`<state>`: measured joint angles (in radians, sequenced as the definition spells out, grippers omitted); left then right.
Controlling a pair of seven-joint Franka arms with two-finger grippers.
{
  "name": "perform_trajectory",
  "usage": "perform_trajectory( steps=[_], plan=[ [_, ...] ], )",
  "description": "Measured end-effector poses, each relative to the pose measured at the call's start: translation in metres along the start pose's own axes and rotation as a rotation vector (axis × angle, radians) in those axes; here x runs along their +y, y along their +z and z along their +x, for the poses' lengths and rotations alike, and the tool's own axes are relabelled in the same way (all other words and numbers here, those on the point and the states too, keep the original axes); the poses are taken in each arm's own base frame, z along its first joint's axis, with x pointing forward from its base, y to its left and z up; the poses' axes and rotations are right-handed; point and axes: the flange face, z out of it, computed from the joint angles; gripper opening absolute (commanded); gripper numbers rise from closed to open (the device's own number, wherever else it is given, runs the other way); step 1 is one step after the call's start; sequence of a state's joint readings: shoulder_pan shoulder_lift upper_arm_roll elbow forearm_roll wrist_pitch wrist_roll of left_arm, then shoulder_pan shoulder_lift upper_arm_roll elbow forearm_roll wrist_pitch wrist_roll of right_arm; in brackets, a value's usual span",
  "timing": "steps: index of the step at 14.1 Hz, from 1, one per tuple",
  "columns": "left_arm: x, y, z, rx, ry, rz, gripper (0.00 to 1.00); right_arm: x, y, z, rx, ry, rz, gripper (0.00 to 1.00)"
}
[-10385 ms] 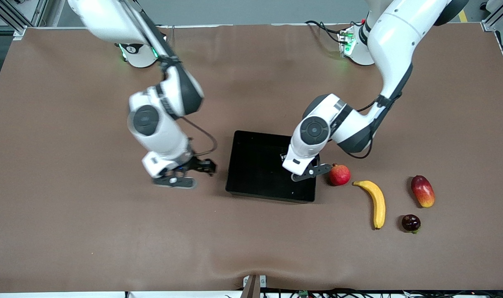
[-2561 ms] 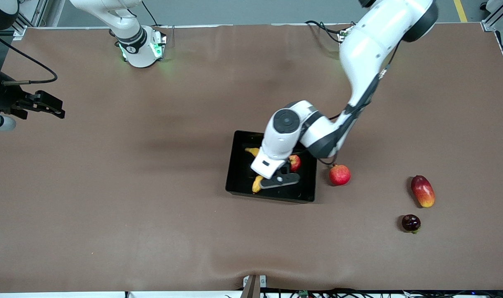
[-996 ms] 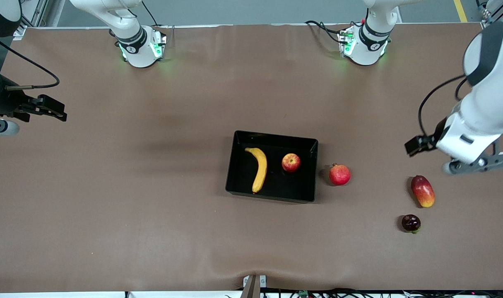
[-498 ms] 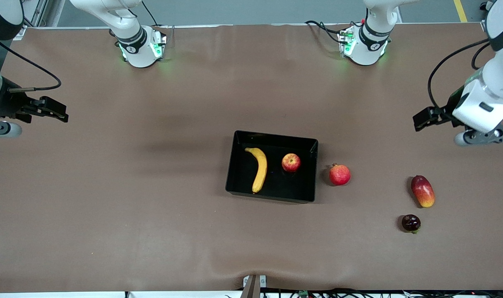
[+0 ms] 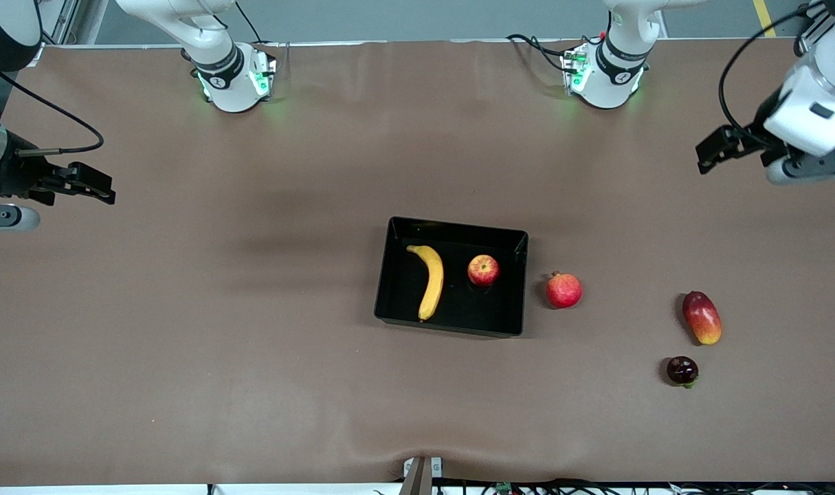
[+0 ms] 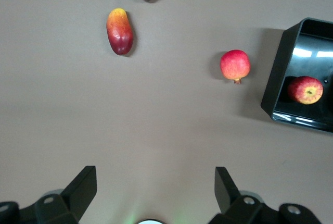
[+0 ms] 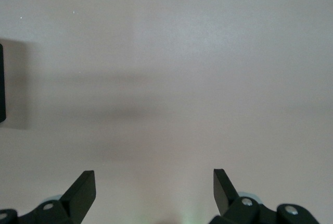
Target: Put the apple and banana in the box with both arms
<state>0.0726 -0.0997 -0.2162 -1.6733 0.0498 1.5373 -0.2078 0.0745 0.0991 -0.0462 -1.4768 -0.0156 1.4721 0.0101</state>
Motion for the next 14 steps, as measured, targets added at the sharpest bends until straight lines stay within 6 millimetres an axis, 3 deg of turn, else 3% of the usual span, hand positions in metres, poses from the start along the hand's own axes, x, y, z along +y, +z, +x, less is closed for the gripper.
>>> perform_trajectory(
  steps=[8,14],
  plan=[
    [-0.033,-0.002,0.006,0.005,0.044,-0.007,1.00,0.003,0.000,0.000,0.002,0.005,0.000,1.00],
    [-0.030,-0.003,0.004,-0.014,0.047,-0.035,1.00,0.002,0.008,0.005,-0.013,0.003,-0.001,1.00]
  ],
)
